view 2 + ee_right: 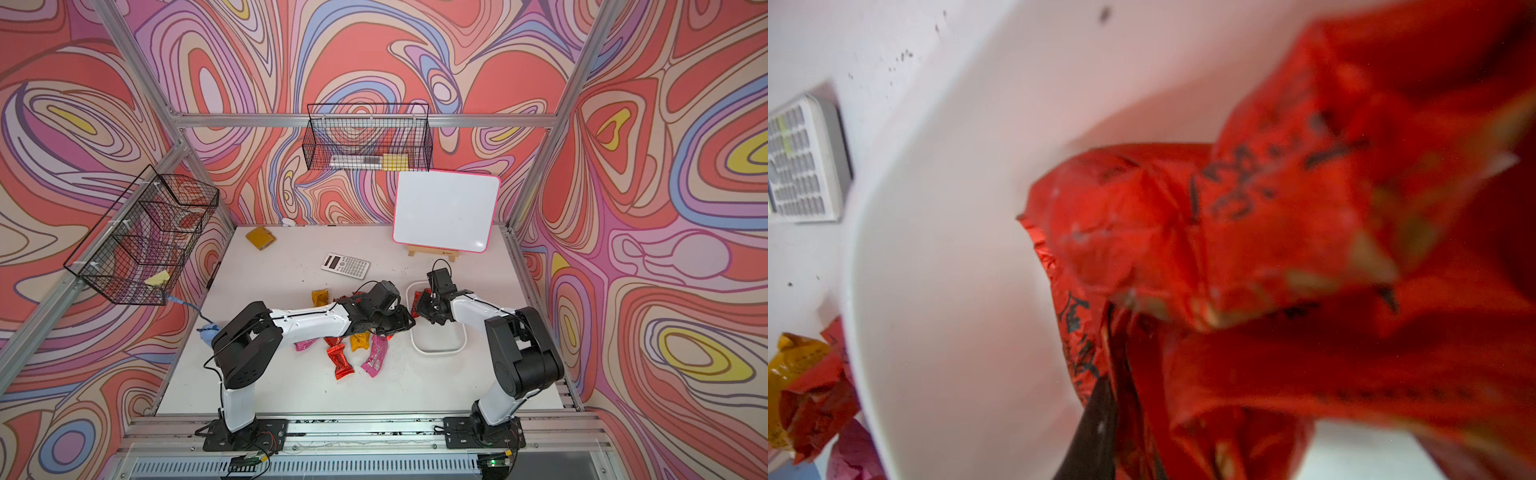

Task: Take the tea bags out of the storage box
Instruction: Pick up the tea bag from the storage box, then move the storage box to the center of the board.

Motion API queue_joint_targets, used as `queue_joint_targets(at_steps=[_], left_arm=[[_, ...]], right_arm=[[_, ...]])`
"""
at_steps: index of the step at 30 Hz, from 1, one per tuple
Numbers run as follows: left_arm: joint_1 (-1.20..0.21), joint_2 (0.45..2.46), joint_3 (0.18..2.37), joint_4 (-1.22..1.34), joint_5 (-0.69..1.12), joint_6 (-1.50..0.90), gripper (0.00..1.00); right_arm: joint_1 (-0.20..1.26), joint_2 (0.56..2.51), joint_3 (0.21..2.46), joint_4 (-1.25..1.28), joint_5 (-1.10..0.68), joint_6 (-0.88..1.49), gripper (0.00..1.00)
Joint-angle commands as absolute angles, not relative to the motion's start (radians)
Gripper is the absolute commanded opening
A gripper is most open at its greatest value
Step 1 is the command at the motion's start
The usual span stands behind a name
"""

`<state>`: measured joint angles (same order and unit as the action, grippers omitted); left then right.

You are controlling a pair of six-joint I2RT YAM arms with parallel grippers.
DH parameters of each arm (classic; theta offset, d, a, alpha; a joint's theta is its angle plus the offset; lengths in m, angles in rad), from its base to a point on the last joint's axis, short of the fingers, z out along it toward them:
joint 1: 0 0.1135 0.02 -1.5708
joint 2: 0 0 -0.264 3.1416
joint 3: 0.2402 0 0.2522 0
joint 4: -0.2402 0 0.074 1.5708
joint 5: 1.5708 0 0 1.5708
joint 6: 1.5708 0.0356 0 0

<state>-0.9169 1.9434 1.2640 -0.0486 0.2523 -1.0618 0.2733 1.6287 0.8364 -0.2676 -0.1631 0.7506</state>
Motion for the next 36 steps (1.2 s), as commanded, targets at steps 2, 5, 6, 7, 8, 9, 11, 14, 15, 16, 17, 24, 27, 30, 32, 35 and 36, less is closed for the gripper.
queue_joint_targets(at_steps=[2, 5, 6, 7, 8, 9, 11, 14, 15, 16, 17, 24, 27, 30, 32, 35, 36], left_arm=[[-0.926, 1.970, 1.293, -0.055, 0.250, -1.022, 0.37], [-0.929, 1.978, 1.307, -0.087, 0.240, -1.008, 0.32], [-0.931, 1.979, 1.313, -0.102, 0.236, -0.999, 0.30], [-0.933, 1.979, 1.317, -0.110, 0.231, -0.992, 0.28], [-0.933, 1.979, 1.321, -0.121, 0.225, -0.986, 0.27], [-0.935, 1.980, 1.323, -0.128, 0.222, -0.981, 0.25], [-0.937, 1.980, 1.327, -0.137, 0.216, -0.976, 0.22], [-0.941, 1.985, 1.337, -0.146, 0.215, -0.966, 0.19], [-0.942, 1.988, 1.341, -0.150, 0.215, -0.963, 0.18], [-0.942, 1.992, 1.346, -0.153, 0.216, -0.958, 0.17], [-0.943, 1.997, 1.352, -0.158, 0.219, -0.956, 0.17], [-0.948, 2.037, 1.408, -0.196, 0.215, -0.912, 0.12], [-0.953, 2.057, 1.440, -0.209, 0.216, -0.901, 0.12], [-0.959, 2.082, 1.473, -0.213, 0.224, -0.907, 0.13], [-0.964, 2.092, 1.490, -0.212, 0.228, -0.914, 0.18], [-0.965, 2.085, 1.494, -0.206, 0.219, -0.931, 0.26], [-0.964, 2.074, 1.489, -0.203, 0.205, -0.933, 0.29]], right_arm=[[0.267, 1.551, 0.785, -0.287, -0.175, 0.756, 0.09], [0.267, 1.490, 0.746, -0.308, -0.181, 0.765, 0.07], [0.267, 1.465, 0.732, -0.318, -0.183, 0.769, 0.07], [0.267, 1.442, 0.720, -0.327, -0.181, 0.771, 0.06], [0.267, 1.415, 0.708, -0.339, -0.181, 0.772, 0.06], [0.267, 1.391, 0.698, -0.350, -0.181, 0.771, 0.06], [0.267, 1.337, 0.680, -0.379, -0.184, 0.769, 0.05], [0.267, 1.257, 0.665, -0.447, -0.161, 0.762, 0.05], [0.267, 1.233, 0.663, -0.471, -0.146, 0.761, 0.05], [0.267, 1.201, 0.659, -0.502, -0.131, 0.762, 0.05], [0.267, 1.169, 0.657, -0.533, -0.119, 0.760, 0.05], [0.267, 0.961, 0.687, -0.750, -0.011, 0.755, 0.05], [0.267, 0.906, 0.728, -0.837, 0.021, 0.737, 0.05], [0.267, 0.871, 0.771, -0.903, 0.044, 0.717, 0.05], [0.267, 0.859, 0.798, -0.937, 0.055, 0.703, 0.05], [0.267, 0.855, 0.830, -0.959, 0.053, 0.690, 0.05], [0.267, 0.856, 0.838, -0.962, 0.050, 0.685, 0.05]])
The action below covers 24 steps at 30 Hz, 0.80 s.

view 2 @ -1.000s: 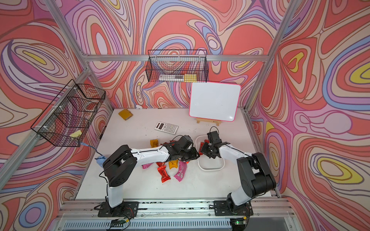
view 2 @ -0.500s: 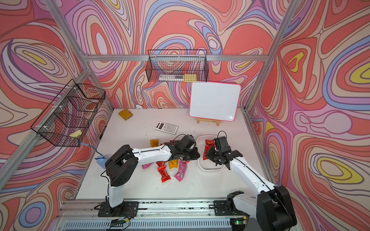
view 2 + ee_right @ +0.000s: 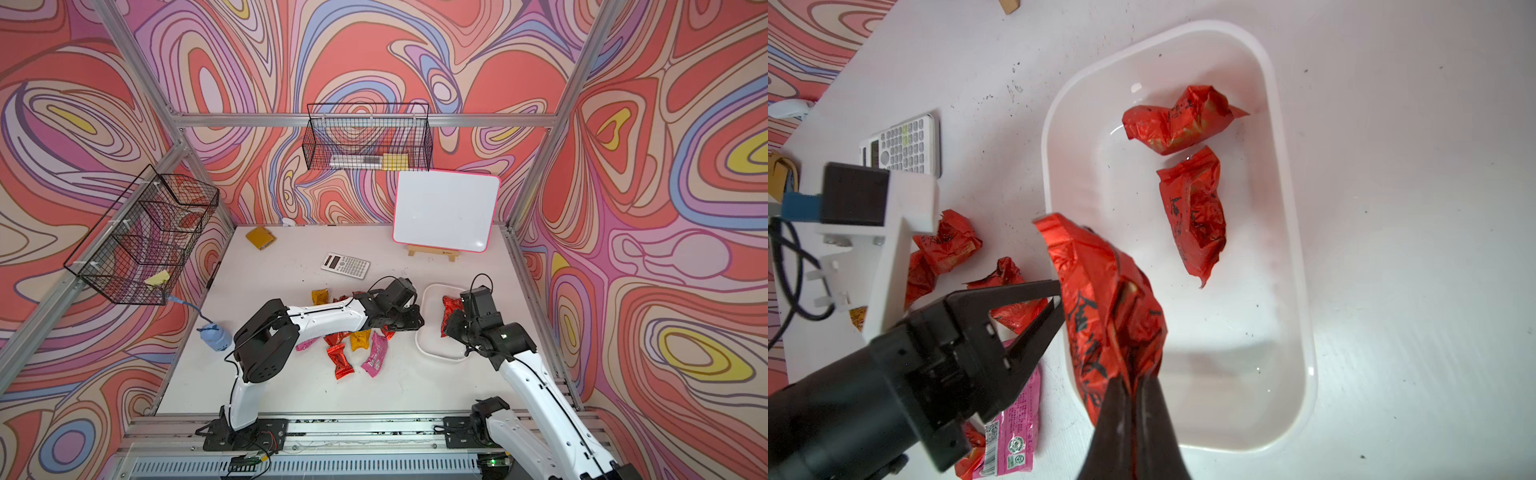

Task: Take the tea bags out of the storage box
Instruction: Move the storage box to the center of the board, then place the tea bag at the center of the board.

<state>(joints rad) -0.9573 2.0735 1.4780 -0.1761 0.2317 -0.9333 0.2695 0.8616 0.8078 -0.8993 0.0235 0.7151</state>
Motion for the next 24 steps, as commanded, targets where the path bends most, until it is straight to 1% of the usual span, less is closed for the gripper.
queue_joint_targets(at_steps=[1, 4, 7, 13, 17, 20, 24], left_arm=[[-0.965, 2.053, 1.479, -0.195, 0.187, -0.936, 0.33], [-0.956, 1.978, 1.424, -0.158, 0.118, -0.954, 0.43], [-0.926, 1.887, 1.325, -0.097, 0.072, -0.998, 0.47], [-0.859, 1.656, 1.110, -0.037, -0.093, -1.057, 0.48], [-0.819, 1.527, 0.980, -0.048, -0.189, -1.113, 0.47], [-0.796, 1.439, 0.898, -0.068, -0.253, -1.145, 0.47], [-0.776, 1.358, 0.827, -0.110, -0.315, -1.189, 0.47]], right_arm=[[0.267, 0.857, 0.848, -0.963, 0.047, 0.682, 0.05], [0.267, 0.877, 0.874, -0.946, 0.024, 0.667, 0.05], [0.268, 0.921, 0.895, -0.907, -0.024, 0.642, 0.05], [0.279, 1.083, 0.936, -0.788, -0.175, 0.613, 0.03], [0.340, 1.209, 0.984, -0.709, -0.179, 0.616, 0.04], [0.404, 1.342, 1.040, -0.653, -0.168, 0.623, 0.04], [0.424, 1.506, 1.089, -0.535, -0.197, 0.668, 0.04]])
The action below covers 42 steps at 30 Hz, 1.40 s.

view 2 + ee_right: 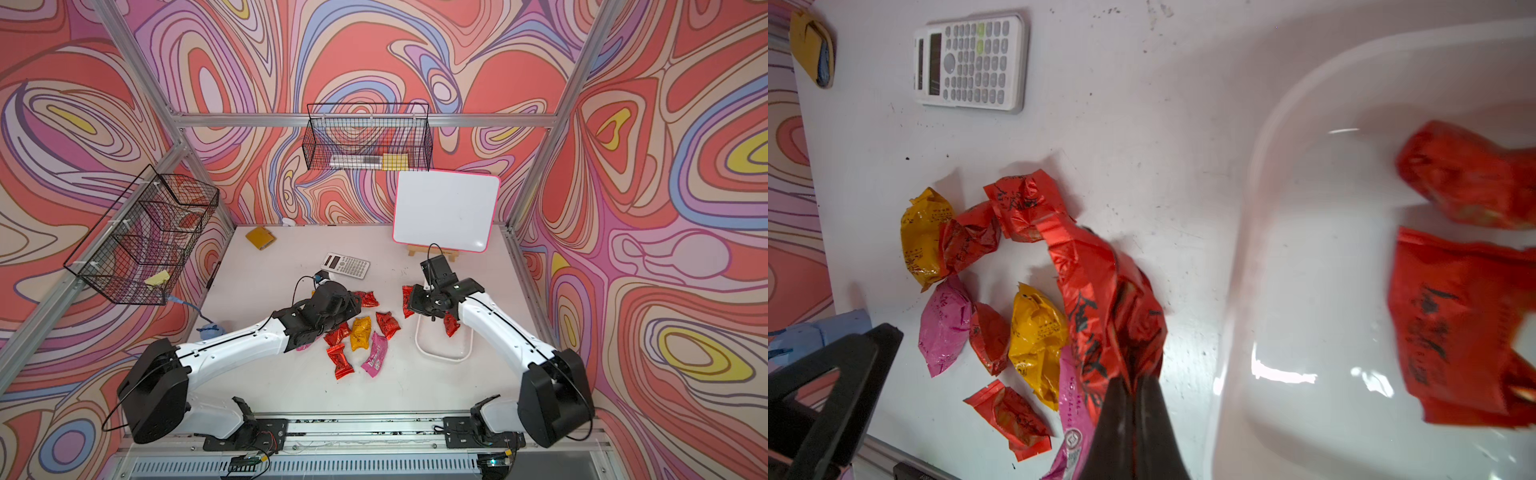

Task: Take the tea bags out of the storage box
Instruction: Place the tea bag at the center of the board.

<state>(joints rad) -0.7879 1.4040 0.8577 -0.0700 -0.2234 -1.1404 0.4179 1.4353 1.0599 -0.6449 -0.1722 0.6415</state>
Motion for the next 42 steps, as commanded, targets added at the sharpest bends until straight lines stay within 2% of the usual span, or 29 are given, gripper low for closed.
queue_joint_targets(at_steps=[1, 11, 13, 14, 18, 21, 23, 36, 42], left_arm=[[-0.772, 1.344, 0.814, -0.117, -0.324, -1.199, 0.47], [-0.758, 1.289, 0.761, -0.138, -0.285, -1.194, 0.47], [-0.758, 1.289, 0.759, -0.144, -0.268, -1.191, 0.50], [-0.758, 1.288, 0.760, -0.144, -0.257, -1.188, 0.51], [-0.756, 1.292, 0.762, -0.139, -0.197, -1.168, 0.53], [-0.756, 1.297, 0.764, -0.120, -0.151, -1.143, 0.54], [-0.756, 1.305, 0.767, -0.096, -0.121, -1.123, 0.54], [-0.795, 1.515, 0.942, 0.049, 0.140, -0.992, 0.52], [-0.862, 1.676, 1.075, 0.049, 0.213, -0.976, 0.53]], right_arm=[[0.426, 1.551, 1.104, -0.512, -0.208, 0.679, 0.04], [0.432, 1.852, 1.223, -0.392, -0.259, 0.736, 0.05], [0.433, 1.892, 1.242, -0.394, -0.248, 0.731, 0.07], [0.432, 1.904, 1.245, -0.396, -0.242, 0.729, 0.08], [0.432, 1.916, 1.238, -0.396, -0.221, 0.727, 0.26], [0.432, 1.859, 1.211, -0.386, -0.194, 0.723, 0.37], [0.430, 1.810, 1.201, -0.405, -0.168, 0.710, 0.41], [0.363, 1.342, 0.989, -0.740, 0.122, 0.710, 0.42], [0.239, 1.194, 0.861, -0.820, 0.130, 0.683, 0.45]])
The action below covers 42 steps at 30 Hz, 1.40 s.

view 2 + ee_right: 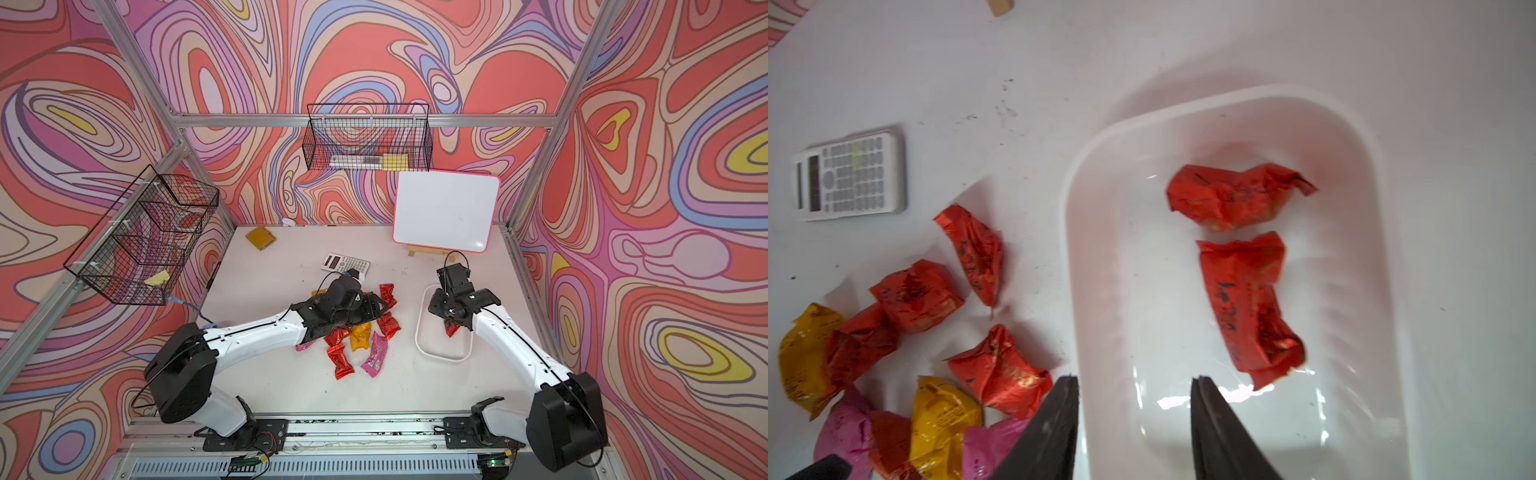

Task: Take the tea bags out of the storage box
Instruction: Place the tea bag at the center of the board, then pick up the tea bag from the storage box.

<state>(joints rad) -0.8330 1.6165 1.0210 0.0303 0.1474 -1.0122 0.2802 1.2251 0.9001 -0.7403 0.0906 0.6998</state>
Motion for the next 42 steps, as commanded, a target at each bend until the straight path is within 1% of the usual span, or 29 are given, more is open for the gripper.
queue_joint_targets(at_steps=[1, 5, 9, 14, 17, 19, 27, 32, 38, 42], left_arm=[[-0.873, 1.701, 1.098, 0.044, 0.223, -0.971, 0.53], [-0.918, 1.805, 1.207, 0.001, 0.262, -0.944, 0.53], [-0.923, 1.877, 1.282, -0.059, 0.267, -0.932, 0.53], [-0.923, 1.921, 1.310, -0.088, 0.270, -0.940, 0.52], [-0.923, 1.946, 1.323, -0.086, 0.283, -0.943, 0.51], [-0.922, 1.962, 1.333, -0.081, 0.294, -0.949, 0.49], [-0.926, 2.016, 1.348, -0.024, 0.336, -1.013, 0.43], [-0.936, 2.035, 1.356, -0.003, 0.342, -1.036, 0.35], [-0.955, 2.051, 1.371, -0.006, 0.330, -1.064, 0.27], [-0.978, 2.056, 1.384, -0.018, 0.309, -1.092, 0.23]], right_arm=[[0.225, 1.186, 0.851, -0.821, 0.126, 0.677, 0.45], [0.160, 1.192, 0.819, -0.779, 0.083, 0.641, 0.47], [0.125, 1.263, 0.824, -0.716, 0.009, 0.585, 0.49], [0.113, 1.348, 0.832, -0.683, 0.020, 0.538, 0.50], [0.092, 1.391, 0.817, -0.654, 0.009, 0.522, 0.48], [0.088, 1.408, 0.811, -0.632, 0.000, 0.516, 0.45], [0.086, 1.431, 0.789, -0.595, -0.031, 0.486, 0.25], [0.087, 1.396, 0.773, -0.608, -0.048, 0.476, 0.13], [0.087, 1.311, 0.748, -0.647, -0.106, 0.485, 0.06], [0.087, 1.235, 0.735, -0.696, -0.135, 0.489, 0.04]])
